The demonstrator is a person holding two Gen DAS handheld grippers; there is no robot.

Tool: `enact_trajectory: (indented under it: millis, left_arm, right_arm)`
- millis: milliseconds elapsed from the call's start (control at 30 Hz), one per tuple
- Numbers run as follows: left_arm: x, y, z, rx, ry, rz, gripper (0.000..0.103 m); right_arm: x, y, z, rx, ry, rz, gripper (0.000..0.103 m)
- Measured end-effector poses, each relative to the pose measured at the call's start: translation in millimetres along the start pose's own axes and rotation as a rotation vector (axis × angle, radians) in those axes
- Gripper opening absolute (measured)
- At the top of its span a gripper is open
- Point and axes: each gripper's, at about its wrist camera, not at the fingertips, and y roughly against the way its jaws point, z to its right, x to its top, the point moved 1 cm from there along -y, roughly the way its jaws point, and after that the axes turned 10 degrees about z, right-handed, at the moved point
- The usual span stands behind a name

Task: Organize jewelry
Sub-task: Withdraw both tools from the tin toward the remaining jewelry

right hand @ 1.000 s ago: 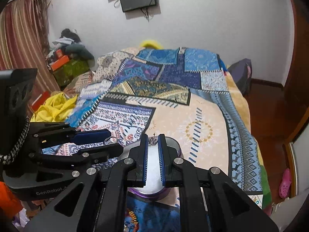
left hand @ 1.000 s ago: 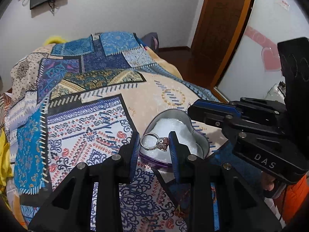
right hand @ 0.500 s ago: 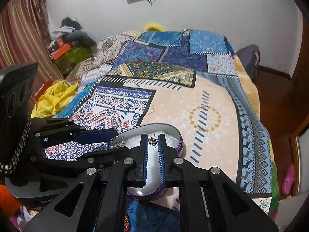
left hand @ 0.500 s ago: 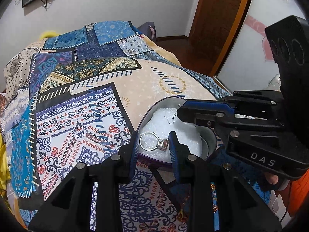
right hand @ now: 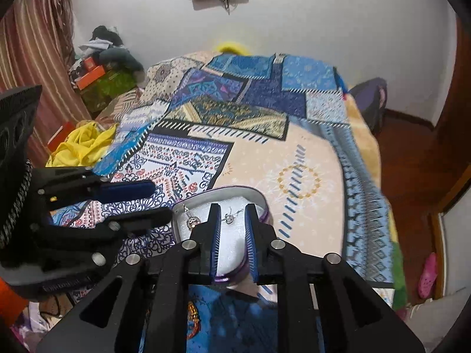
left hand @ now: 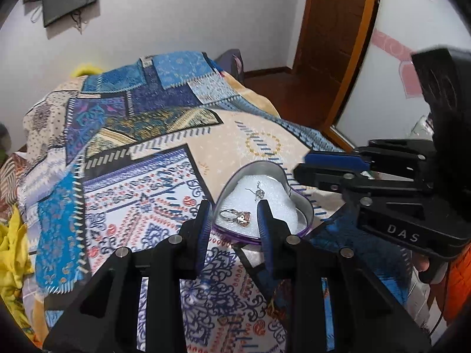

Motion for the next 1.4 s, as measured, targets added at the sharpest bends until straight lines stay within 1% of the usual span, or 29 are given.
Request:
enact_trajectory:
  millis: [133, 200, 267, 367, 533, 733, 900, 1067, 1133, 1333, 1400]
  left_arm:
    - [3, 25, -3, 0.016, 0.016, 0.036, 0.033]
    - [1, 38, -3, 0.023, 0.018, 0.050, 0.034]
    - [-1, 47, -2, 0.031, 0.019, 0.057, 0.037]
    - [-7, 56, -1, 0.032, 0.017, 0.054, 0.037]
    - [-28, 56, 2, 0.025, 0.012, 0.012, 0.037]
    - [-59, 39, 12, 0.014, -0.006, -0.074, 0.037]
    - [-79, 39, 14, -0.002, 0.015, -0.095, 0.037]
    - [-88, 48, 11, -0.005, 0.035, -0.088, 0.037]
    - [-89, 53, 9, -0.007, 0.045, -0.081, 0.035]
    - [-92, 61, 4, -0.008, 0.060, -0.072, 0.034]
    - [-93, 62, 3, -0.015, 0.066, -0.074, 0.034]
  right_arm:
    - [0, 18, -7, -0.047, 0.033, 0.034, 0.019]
    - [-3, 29, -11, -0.058, 0.042, 0.053, 0.027]
    - [-5, 36, -13, -0.069, 0.043, 0.071, 0.033]
    - [-11, 46, -18, -0.074, 0.047, 0.087, 0.034]
    - [-27, 52, -21, -0.103, 0.041, 0.079, 0.034]
    - [-54, 46, -23, -0.117, 0.009, 0.022, 0.034]
    - [-75, 39, -36, -0.066, -0.003, -0.024, 0.034]
    - [-86, 37, -56, -0.002, 0.035, -0.021, 0.034]
    - [-88, 32, -62, 0.022, 0.052, -0.031, 0.034]
    - [-94, 18, -74, 0.025, 0.100, -0.061, 0.034]
    - [-97, 14, -76, 0.016, 0.118, -0.072, 0.031]
